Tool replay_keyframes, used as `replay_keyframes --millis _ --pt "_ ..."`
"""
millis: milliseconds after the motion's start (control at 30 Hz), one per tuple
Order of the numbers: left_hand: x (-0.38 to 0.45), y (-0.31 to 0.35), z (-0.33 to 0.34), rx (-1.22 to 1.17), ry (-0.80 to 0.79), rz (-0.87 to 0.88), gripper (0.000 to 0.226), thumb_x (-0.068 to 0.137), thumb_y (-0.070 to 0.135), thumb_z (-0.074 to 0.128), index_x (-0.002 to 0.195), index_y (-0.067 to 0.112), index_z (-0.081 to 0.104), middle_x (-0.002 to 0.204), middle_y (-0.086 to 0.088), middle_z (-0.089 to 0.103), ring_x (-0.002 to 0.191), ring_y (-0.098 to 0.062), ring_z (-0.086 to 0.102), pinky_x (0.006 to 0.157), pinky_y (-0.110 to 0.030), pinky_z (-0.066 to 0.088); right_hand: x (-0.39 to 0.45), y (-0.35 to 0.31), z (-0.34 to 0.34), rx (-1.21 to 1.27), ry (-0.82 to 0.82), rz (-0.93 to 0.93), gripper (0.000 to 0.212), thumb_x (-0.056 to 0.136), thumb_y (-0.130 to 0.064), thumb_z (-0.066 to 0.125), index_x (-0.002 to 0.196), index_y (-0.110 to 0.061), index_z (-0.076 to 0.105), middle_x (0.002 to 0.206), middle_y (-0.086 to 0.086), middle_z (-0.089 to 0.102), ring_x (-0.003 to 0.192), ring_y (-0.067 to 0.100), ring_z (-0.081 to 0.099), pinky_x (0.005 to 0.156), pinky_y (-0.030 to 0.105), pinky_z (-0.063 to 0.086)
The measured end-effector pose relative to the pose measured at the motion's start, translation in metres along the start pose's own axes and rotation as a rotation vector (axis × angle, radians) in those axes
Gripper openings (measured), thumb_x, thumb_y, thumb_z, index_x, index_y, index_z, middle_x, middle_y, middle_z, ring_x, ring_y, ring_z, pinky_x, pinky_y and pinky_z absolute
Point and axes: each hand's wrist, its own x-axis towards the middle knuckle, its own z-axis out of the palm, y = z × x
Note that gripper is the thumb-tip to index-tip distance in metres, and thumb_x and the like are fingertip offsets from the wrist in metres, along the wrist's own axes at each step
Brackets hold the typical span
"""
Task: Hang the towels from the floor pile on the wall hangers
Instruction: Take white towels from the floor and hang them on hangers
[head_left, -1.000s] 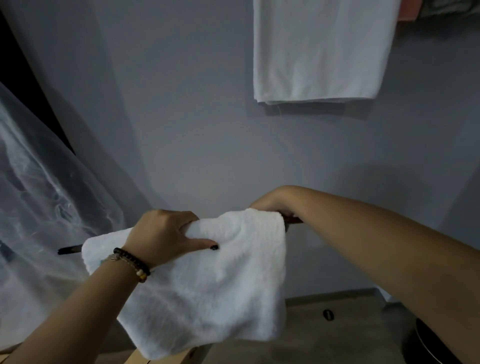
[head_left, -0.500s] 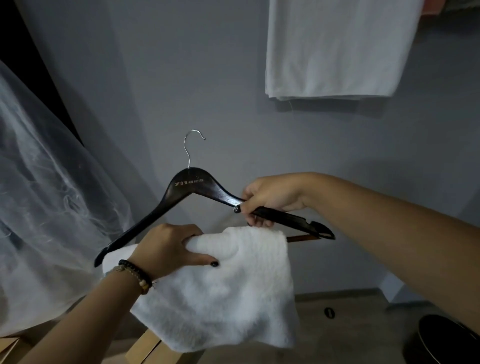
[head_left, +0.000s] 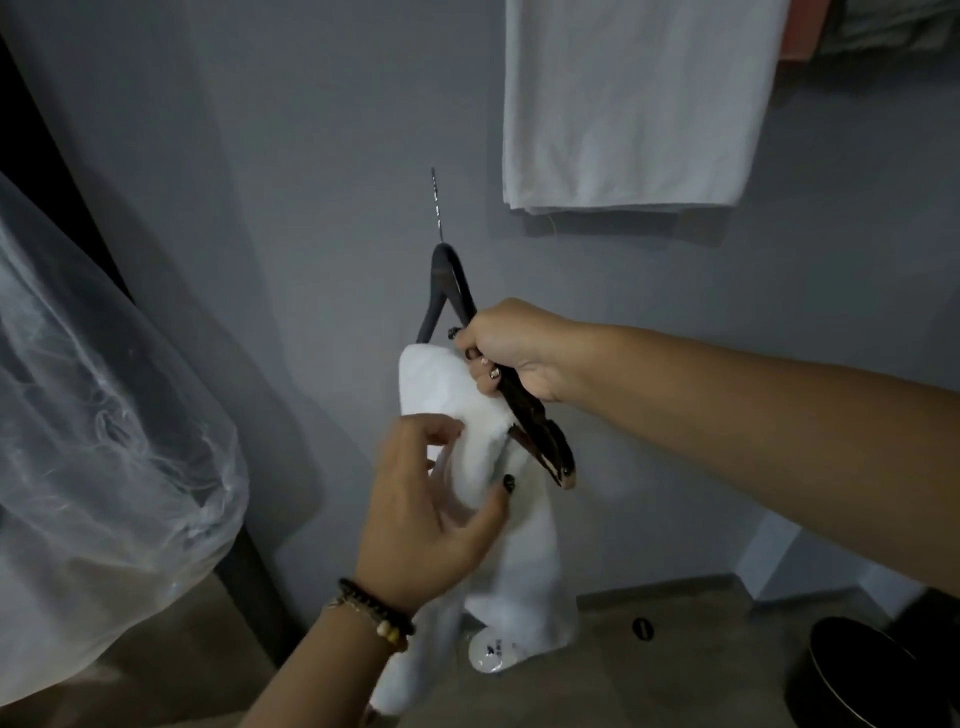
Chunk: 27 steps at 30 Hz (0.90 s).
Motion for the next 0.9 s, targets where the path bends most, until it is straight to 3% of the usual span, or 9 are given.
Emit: replay_keyframes --millis 67,200,267,333,400,500,633,733,900 --pt "0.009 0.003 0.009 0.16 0.017 0.041 0.054 0.07 0.047 0.069 0.106 0.011 0.052 0.102 0.003 0.049 0.088 -0.012 0.049 0.074 -0.021 0.044 0.001 -0.003 -0.001 0.015 0.046 -0.055 0.03 0.092 0.006 0.03 0.071 -0.014 0.037 0.059 0.002 0.028 0.042 0.008 0.022 0.036 0.017 0.016" --pt "0.033 -0.003 0.017 0.459 0.085 0.062 0.027 0.077 0.037 0.059 0.081 0.012 0.049 0.072 -0.001 0.05 0.06 -0.022 0.048 0.048 -0.029 0.034 0.001 -0.014 -0.01 0.07 0.139 -0.109 0.029 0.092 0.005 0.033 0.069 -0.012 0.038 0.057 0.001 0.027 0.039 0.009 0.023 0.035 0.018 0.018" --pt "0.044 -0.006 0.016 0.558 0.058 0.075 0.022 0.08 0.034 0.051 0.079 0.012 0.048 0.059 0.0 0.05 0.043 -0.024 0.046 0.039 -0.023 0.025 0.002 -0.022 -0.018 0.106 0.204 -0.139 0.027 0.093 0.004 0.036 0.07 -0.009 0.041 0.056 0.002 0.03 0.037 0.01 0.025 0.033 0.017 0.02" --pt "0.056 -0.005 0.014 0.589 0.037 0.115 0.024 0.08 0.033 0.042 0.081 0.01 0.05 0.052 0.0 0.048 0.034 -0.022 0.034 0.04 -0.016 0.014 0.005 -0.028 -0.025 0.129 0.265 -0.153 0.027 0.095 0.002 0.037 0.07 -0.008 0.043 0.056 0.003 0.032 0.036 0.01 0.026 0.032 0.017 0.021" --pt "0.069 -0.003 0.011 0.58 0.048 0.162 0.021 0.079 0.031 0.04 0.08 0.01 0.046 0.049 0.001 0.045 0.036 -0.018 0.021 0.043 -0.014 0.004 0.009 -0.034 -0.033 0.153 0.33 -0.157 0.028 0.095 0.002 0.038 0.069 -0.007 0.043 0.055 0.004 0.032 0.037 0.012 0.027 0.033 0.016 0.021" --pt "0.078 -0.002 0.008 0.56 0.054 0.202 0.016 0.078 0.029 0.04 0.082 0.013 0.04 0.049 0.001 0.044 0.04 -0.016 0.019 0.044 -0.014 0.001 0.016 -0.043 -0.041 0.101 0.388 -0.149 0.028 0.094 0.004 0.035 0.07 -0.009 0.04 0.057 0.005 0.031 0.043 0.013 0.027 0.036 0.021 0.021" --pt "0.071 -0.001 0.007 0.508 0.062 0.26 0.012 0.079 0.025 0.041 0.084 0.016 0.035 0.052 0.001 0.043 0.041 -0.017 0.022 0.041 -0.015 0.006 0.022 -0.05 -0.043 0.11 0.414 -0.148 0.024 0.093 0.003 0.032 0.075 -0.01 0.041 0.049 0.005 0.036 0.031 0.012 0.03 0.033 0.015 0.022" --pt "0.064 -0.002 0.007 0.521 0.109 0.304 0.013 0.079 0.023 0.044 0.082 0.016 0.034 0.052 0.002 0.04 0.041 -0.016 0.022 0.041 -0.02 0.016 0.028 -0.051 -0.04 -0.067 0.444 -0.218 0.026 0.093 -0.002 0.039 0.068 -0.011 0.039 0.064 0.005 0.042 0.046 0.014 0.041 0.042 0.023 0.037" --pt "0.054 -0.013 0.017 0.485 0.097 0.203 0.016 0.077 0.03 0.049 0.081 0.018 0.041 0.055 0.006 0.042 0.041 -0.018 0.032 0.041 -0.022 0.022 0.031 -0.049 -0.018 -0.097 0.398 -0.27 0.022 0.087 0.003 0.042 0.067 -0.008 0.042 0.055 0.007 0.039 0.041 0.02 0.036 0.042 0.025 0.03"
